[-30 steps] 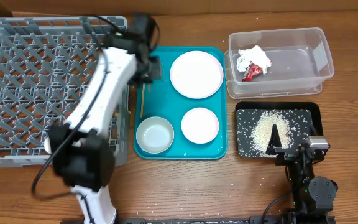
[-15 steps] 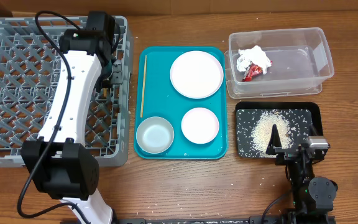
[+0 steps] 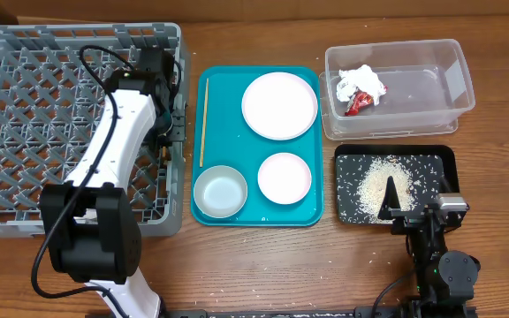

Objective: Sort waste into correct bins and load items into the dishwasher

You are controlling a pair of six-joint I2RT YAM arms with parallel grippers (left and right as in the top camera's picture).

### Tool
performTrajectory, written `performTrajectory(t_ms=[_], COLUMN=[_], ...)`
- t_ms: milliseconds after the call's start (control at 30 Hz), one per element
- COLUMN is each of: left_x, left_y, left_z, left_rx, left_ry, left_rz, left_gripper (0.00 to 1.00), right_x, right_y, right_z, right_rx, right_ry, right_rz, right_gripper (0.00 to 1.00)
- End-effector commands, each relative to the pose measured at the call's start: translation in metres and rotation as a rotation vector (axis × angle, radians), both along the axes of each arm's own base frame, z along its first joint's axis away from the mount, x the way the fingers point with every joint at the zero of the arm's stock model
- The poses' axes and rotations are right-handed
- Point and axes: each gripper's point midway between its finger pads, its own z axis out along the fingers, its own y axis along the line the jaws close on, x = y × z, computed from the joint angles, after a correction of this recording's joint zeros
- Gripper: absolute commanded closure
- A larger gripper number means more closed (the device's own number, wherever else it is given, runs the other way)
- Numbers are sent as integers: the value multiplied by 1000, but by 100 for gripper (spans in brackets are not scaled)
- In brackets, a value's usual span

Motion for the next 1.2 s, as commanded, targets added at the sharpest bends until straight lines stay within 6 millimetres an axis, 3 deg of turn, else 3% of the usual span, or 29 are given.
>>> performTrajectory(t_ms=[0, 67, 267, 367, 533, 633, 767, 967, 1033, 1167], left_x=[1, 4, 28, 34, 42, 47, 51, 46, 41, 36], left_y=[-13, -25, -77, -100, -118, -105, -83, -85, -84, -93], left_z=[3, 17, 85, 89, 54, 21, -23, -83, -97, -104], left_rx=[-70, -134, -213, -192, -62, 29, 115, 82, 95, 40], left_ry=[1, -8, -151, -197, -213, -183, -116, 19, 58, 91], left_rz=[7, 2, -122, -180, -144, -54, 58, 34, 34, 24], left_gripper=[65, 45, 43, 44, 44, 55, 59, 66, 68, 73], right_x=[0, 0, 0, 0, 0, 0, 0, 0, 0, 0], right_y=[1, 1, 1, 1, 1, 1, 1, 1, 1, 1], right_z=[-1, -1, -1, -1, -1, -1, -1, -1, -1, -1], right_rx=[-4, -3, -3, -3, -4, -3, -4, -3, -3, -3], right_ry=[-7, -7, -7, -7, -7, -7, -7, -7, -7, -7], right_rz=[4, 4, 4, 4, 4, 4, 4, 4, 4, 4], right_gripper=[0, 0, 0, 0, 0, 0, 0, 0, 0, 0])
